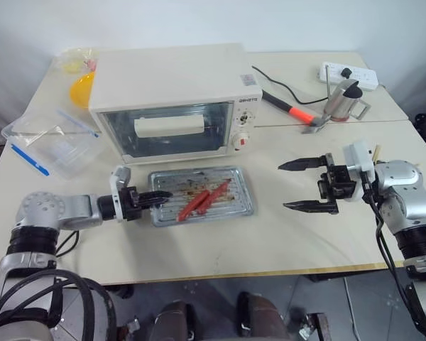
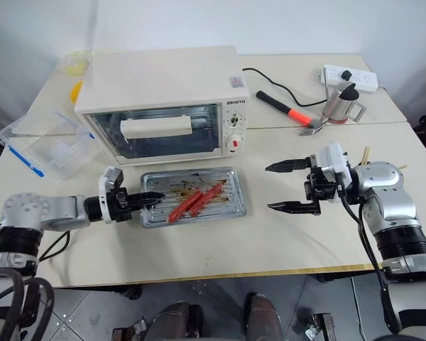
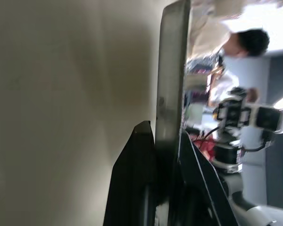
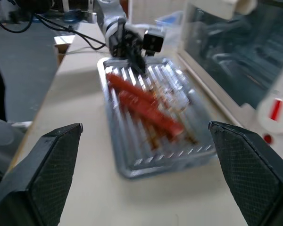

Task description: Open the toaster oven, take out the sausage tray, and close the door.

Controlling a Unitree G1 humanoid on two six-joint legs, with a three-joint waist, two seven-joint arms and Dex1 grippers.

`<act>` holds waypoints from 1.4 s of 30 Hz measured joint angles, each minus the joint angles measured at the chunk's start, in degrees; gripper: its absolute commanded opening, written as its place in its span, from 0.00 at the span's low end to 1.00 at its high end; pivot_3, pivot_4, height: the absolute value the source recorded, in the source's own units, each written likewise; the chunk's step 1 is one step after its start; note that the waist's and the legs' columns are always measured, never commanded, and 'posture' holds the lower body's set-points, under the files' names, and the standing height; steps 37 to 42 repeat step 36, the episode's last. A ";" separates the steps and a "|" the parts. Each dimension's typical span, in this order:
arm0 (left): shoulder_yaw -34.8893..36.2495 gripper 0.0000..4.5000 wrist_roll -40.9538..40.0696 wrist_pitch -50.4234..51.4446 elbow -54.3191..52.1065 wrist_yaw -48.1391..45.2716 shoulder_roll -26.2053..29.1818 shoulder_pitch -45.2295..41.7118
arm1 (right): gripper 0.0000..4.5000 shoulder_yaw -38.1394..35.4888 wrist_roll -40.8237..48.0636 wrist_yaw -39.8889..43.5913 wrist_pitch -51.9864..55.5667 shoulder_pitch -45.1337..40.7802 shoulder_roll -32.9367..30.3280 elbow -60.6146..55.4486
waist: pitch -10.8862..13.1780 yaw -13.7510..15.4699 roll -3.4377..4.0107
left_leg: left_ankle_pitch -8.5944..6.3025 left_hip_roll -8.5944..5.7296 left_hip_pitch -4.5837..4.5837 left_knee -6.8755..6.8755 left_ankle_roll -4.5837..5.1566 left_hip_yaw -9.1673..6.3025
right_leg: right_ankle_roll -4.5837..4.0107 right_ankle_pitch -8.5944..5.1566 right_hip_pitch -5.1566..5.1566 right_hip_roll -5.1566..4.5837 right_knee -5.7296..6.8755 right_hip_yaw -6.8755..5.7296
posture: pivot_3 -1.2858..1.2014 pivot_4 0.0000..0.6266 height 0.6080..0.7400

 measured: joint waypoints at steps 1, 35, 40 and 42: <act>-1.29 0.26 2.95 0.29 0.57 -2.72 -0.03 -1.10 | 1.00 -0.75 -0.49 0.00 0.01 0.41 0.04 -0.22 | 0.00 0.03 0.00 | 0.01 0.00 0.02 -0.03 -0.02 0.02 | 0.06 -0.03 -0.01 0.01 -0.01 0.01 | 0.52 0.24 1.00; 7.90 0.99 52.28 -77.46 -7.72 -55.26 15.51 23.40 | 1.00 3.83 -10.86 0.57 -15.75 -4.07 4.51 14.22 | 0.10 -1.37 -0.15 | -0.03 0.18 -0.04 0.18 0.10 0.86 | 0.02 -0.08 -0.81 -0.20 0.70 0.49 | 0.52 0.24 1.00; 8.55 0.99 52.62 -78.48 -7.41 -56.15 15.54 24.51 | 1.00 3.76 -11.10 0.57 -16.22 -3.77 4.53 14.40 | 0.10 -1.39 -0.15 | -0.03 0.19 -0.04 0.17 0.10 0.86 | 0.02 -0.08 -0.81 -0.20 0.70 0.47 | 0.52 0.24 1.00; 8.55 0.99 52.62 -78.48 -7.41 -56.15 15.54 24.51 | 1.00 3.76 -11.10 0.57 -16.22 -3.77 4.53 14.40 | 0.10 -1.39 -0.15 | -0.03 0.19 -0.04 0.17 0.10 0.86 | 0.02 -0.08 -0.81 -0.20 0.70 0.47 | 0.52 0.24 1.00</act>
